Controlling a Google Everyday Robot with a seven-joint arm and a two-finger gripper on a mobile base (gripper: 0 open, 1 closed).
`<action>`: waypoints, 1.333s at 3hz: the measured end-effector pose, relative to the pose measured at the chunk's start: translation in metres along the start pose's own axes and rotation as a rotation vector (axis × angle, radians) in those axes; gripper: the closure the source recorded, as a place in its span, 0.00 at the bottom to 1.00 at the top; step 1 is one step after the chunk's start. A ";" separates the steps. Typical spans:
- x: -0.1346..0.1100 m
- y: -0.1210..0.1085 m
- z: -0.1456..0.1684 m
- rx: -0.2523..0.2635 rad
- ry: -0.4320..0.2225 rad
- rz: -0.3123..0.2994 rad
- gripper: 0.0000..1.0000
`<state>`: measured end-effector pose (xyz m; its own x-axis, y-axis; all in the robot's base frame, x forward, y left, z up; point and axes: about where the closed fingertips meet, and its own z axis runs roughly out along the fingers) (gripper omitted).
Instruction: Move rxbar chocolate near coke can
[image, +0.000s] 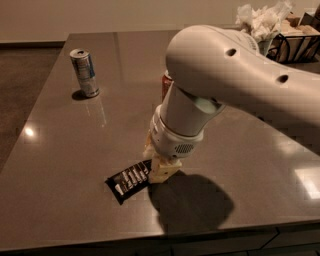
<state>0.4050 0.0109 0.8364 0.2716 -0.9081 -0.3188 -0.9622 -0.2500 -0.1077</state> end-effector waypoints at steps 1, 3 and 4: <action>0.008 -0.010 -0.009 0.014 0.009 0.058 0.96; 0.053 -0.052 -0.043 0.122 0.057 0.282 1.00; 0.071 -0.071 -0.051 0.165 0.080 0.351 1.00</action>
Offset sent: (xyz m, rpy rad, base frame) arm 0.0709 -0.0628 0.0311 -0.0156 -0.0137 -0.3804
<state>0.4911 -0.0525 0.8692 -0.0823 -0.9537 -0.2892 -0.9787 0.1321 -0.1571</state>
